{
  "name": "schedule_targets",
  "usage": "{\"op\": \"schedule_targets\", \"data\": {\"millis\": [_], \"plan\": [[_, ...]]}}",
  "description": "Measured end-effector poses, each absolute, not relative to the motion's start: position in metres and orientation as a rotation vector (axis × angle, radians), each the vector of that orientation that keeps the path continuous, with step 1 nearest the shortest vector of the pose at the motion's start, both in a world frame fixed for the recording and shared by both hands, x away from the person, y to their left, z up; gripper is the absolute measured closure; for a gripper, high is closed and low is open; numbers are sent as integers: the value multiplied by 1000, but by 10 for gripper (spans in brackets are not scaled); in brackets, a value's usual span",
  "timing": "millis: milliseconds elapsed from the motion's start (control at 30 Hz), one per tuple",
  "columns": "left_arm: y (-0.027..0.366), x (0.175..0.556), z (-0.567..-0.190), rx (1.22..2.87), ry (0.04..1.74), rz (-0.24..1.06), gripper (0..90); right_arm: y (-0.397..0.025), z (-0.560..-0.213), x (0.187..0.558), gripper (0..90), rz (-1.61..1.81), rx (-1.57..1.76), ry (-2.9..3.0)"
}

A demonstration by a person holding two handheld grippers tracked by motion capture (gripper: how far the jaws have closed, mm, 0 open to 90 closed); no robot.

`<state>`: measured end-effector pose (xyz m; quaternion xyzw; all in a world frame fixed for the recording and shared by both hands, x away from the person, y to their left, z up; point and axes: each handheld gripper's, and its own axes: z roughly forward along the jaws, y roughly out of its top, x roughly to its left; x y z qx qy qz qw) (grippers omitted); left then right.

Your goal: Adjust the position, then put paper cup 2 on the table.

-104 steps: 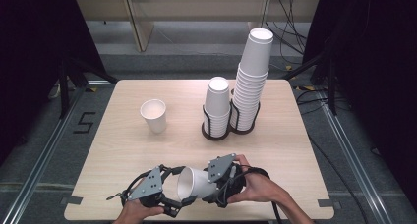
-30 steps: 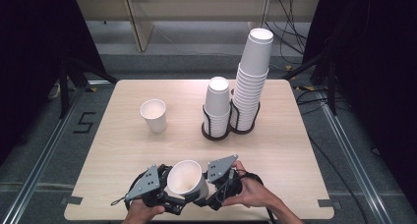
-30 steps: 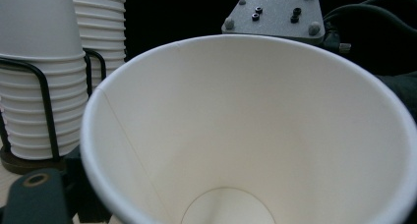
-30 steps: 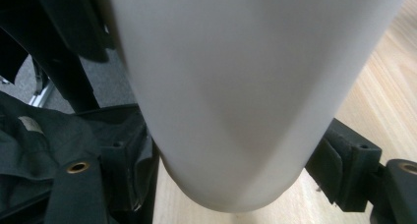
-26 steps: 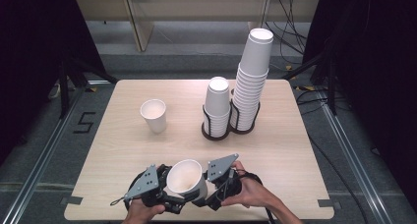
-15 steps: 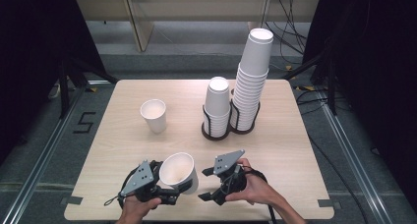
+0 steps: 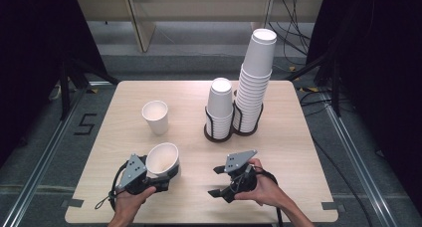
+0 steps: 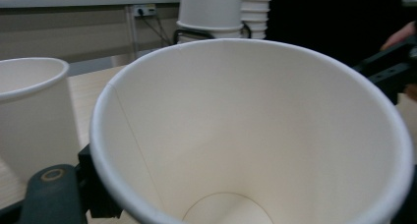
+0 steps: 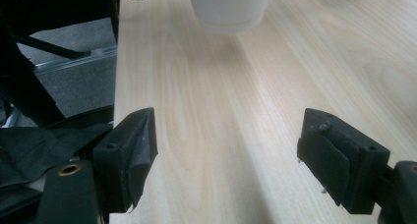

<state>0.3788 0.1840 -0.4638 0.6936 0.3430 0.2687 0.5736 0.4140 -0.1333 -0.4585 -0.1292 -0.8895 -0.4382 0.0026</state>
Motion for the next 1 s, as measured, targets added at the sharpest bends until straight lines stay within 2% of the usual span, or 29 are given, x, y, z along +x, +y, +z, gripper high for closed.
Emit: {"op": "schedule_targets", "data": {"millis": [300, 1000], "plan": [[203, 388, -466, 1607, 952, 762, 168, -144, -463, 413, 219, -1364, -438, -2807], [239, 409, -474, 1560, 1102, 862, 165, -159, -469, 417, 210, -1369, -536, -2843]]}}
